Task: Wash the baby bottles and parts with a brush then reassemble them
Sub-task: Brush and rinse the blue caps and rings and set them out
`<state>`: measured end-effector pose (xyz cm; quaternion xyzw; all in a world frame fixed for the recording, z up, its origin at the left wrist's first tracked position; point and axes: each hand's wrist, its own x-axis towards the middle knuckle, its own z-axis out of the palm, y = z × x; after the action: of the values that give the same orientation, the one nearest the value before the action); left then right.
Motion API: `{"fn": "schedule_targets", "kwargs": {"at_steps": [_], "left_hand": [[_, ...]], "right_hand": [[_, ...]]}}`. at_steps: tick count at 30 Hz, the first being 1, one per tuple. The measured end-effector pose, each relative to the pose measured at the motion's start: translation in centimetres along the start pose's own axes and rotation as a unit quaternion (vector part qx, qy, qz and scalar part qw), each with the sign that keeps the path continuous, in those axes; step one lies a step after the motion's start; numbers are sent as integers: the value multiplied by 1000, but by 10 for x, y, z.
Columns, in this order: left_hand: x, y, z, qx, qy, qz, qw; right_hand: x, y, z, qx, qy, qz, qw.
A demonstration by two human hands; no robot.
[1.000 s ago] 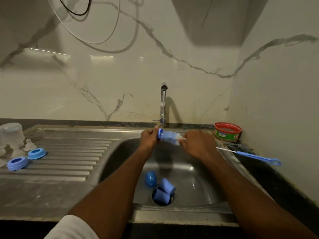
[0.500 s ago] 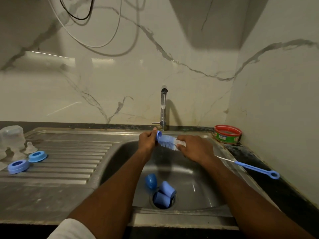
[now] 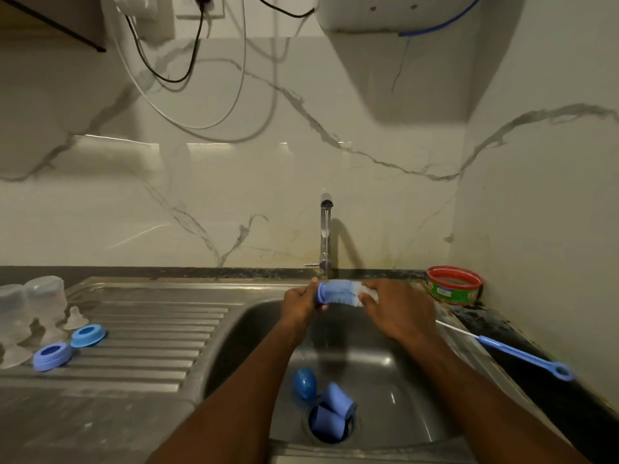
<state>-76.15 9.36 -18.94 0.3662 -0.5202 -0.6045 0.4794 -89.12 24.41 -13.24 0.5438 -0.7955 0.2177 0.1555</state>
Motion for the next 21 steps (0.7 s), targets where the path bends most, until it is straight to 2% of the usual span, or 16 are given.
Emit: {"fn": "schedule_targets", "kwargs": {"at_steps": [2, 7, 9, 13, 16, 19, 21], "left_hand": [[-1, -2, 1, 8, -17, 1, 1000], [3, -7, -2, 92, 5, 51, 994], [5, -7, -3, 80, 5, 27, 996], [1, -7, 1, 60, -40, -19, 997], [1, -7, 0, 91, -33, 17, 995], [1, -7, -2, 98, -5, 22, 995], [1, -8, -6, 90, -12, 4, 996]], "right_hand": [[-2, 1, 3, -13, -9, 22, 1000], [0, -1, 2, 24, -112, 13, 993], [1, -1, -4, 35, -92, 4, 995], [-3, 2, -6, 12, -47, 39, 998], [-4, 2, -2, 9, -101, 57, 993], [-1, 3, -1, 38, -156, 36, 986], [0, 3, -5, 56, -146, 24, 987]]}}
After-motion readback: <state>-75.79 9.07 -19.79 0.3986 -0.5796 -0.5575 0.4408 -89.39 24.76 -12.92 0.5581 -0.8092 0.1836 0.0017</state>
